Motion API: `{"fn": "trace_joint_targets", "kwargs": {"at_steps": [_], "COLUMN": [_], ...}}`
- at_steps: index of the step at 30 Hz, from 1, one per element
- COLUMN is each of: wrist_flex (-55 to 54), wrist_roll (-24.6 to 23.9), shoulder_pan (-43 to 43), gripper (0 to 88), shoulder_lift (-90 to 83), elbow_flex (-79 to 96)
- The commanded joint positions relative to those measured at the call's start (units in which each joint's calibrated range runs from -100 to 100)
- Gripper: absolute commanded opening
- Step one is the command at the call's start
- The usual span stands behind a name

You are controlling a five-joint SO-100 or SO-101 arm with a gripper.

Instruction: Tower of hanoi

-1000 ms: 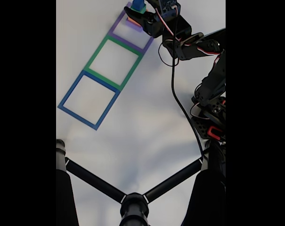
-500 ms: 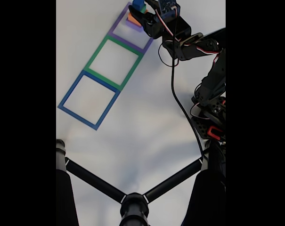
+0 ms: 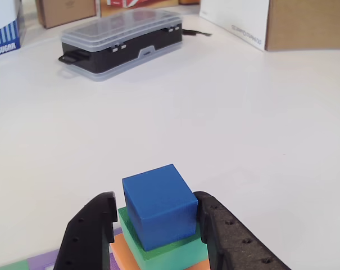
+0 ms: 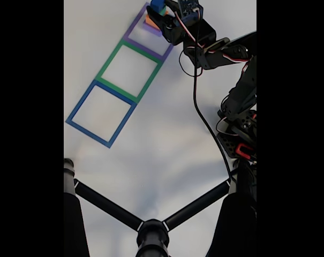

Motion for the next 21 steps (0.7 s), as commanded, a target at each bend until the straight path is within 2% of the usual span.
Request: {"fn": "trace_joint_targets", "kwargs": {"at_steps": [1,15,21], "wrist_flex": [-1.49,0.05,10.9], "wrist_roll": [0.0,0.0,0.0], "shoulder_pan": [-1.3,-1.84,-2.37], "gripper": [9.3,1.9,2.2], "shoulder_lift": [-0.7,-2.71,-12.0], "elbow_flex": [-2.31,-0.95,-0.59]}}
